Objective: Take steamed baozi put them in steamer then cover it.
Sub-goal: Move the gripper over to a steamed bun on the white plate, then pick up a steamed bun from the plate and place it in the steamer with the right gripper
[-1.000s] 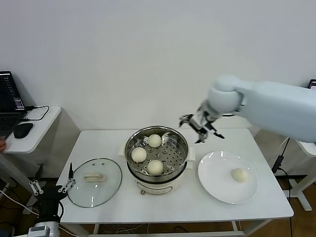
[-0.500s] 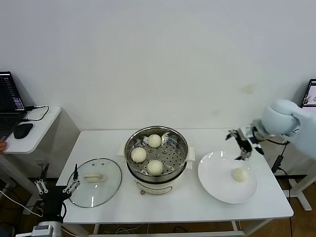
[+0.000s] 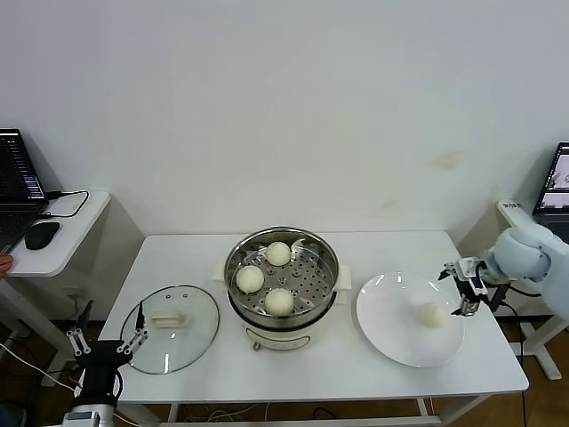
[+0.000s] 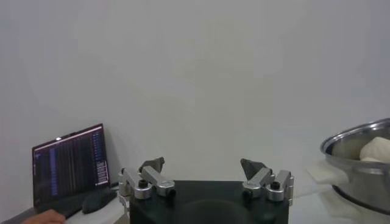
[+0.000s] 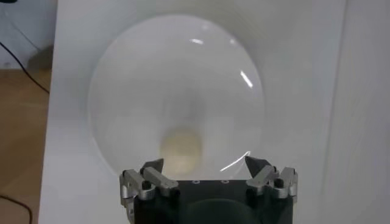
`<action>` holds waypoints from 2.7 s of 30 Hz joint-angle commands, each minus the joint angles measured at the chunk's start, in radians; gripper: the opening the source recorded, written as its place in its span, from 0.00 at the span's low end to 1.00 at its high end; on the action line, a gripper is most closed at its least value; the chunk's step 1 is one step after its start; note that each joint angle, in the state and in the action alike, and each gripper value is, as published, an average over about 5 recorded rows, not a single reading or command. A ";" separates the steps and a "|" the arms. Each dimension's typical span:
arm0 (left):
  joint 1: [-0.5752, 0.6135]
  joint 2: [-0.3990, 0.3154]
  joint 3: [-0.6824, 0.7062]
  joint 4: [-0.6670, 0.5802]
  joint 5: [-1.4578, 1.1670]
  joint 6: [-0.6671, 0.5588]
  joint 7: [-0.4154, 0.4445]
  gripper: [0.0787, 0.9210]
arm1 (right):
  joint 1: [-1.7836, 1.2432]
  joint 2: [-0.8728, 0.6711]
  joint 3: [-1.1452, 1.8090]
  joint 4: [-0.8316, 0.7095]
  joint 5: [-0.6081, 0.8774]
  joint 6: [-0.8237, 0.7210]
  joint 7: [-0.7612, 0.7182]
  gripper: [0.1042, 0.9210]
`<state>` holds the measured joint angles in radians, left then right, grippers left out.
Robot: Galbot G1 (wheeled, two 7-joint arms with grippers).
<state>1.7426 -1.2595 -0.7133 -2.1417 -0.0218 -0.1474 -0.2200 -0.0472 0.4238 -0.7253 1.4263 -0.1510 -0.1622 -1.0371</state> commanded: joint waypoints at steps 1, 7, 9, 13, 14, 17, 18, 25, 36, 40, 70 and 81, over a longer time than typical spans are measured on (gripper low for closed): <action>0.004 -0.003 -0.001 -0.004 0.003 0.001 0.001 0.88 | -0.175 0.074 0.146 -0.134 -0.070 0.017 0.007 0.88; 0.014 -0.005 -0.013 -0.004 0.006 0.000 0.002 0.88 | -0.189 0.161 0.159 -0.202 -0.098 0.034 0.015 0.88; 0.017 -0.006 -0.018 -0.005 0.005 0.000 0.003 0.88 | -0.189 0.187 0.160 -0.223 -0.106 0.040 0.017 0.88; 0.021 -0.009 -0.023 -0.006 0.005 -0.001 0.003 0.88 | -0.184 0.227 0.160 -0.260 -0.119 0.049 0.020 0.88; 0.022 -0.009 -0.023 -0.006 0.005 -0.001 0.003 0.88 | -0.184 0.233 0.160 -0.266 -0.121 0.051 0.020 0.88; 0.024 -0.012 -0.024 -0.005 0.006 -0.002 0.003 0.88 | -0.185 0.248 0.159 -0.280 -0.130 0.051 0.019 0.88; 0.024 -0.013 -0.024 -0.005 0.006 -0.003 0.003 0.88 | -0.187 0.251 0.159 -0.282 -0.133 0.051 0.018 0.88; 0.025 -0.016 -0.022 -0.001 0.008 -0.006 0.003 0.88 | -0.198 0.256 0.165 -0.297 -0.153 0.053 0.017 0.85; 0.025 -0.017 -0.020 -0.003 0.013 -0.009 0.003 0.88 | -0.189 0.253 0.171 -0.294 -0.155 0.065 0.003 0.76; 0.023 -0.018 -0.019 -0.003 0.014 -0.009 0.002 0.88 | -0.182 0.248 0.169 -0.289 -0.153 0.071 -0.009 0.69; 0.011 0.003 -0.010 -0.018 0.014 -0.006 0.007 0.88 | 0.434 0.061 -0.283 0.077 0.302 -0.118 -0.079 0.52; 0.011 0.000 0.004 -0.031 0.014 -0.005 0.008 0.88 | 0.792 0.300 -0.523 0.196 0.672 -0.265 0.058 0.54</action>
<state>1.7528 -1.2593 -0.7102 -2.1706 -0.0086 -0.1526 -0.2120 0.4511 0.5916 -1.0539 1.5062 0.2227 -0.3114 -1.0596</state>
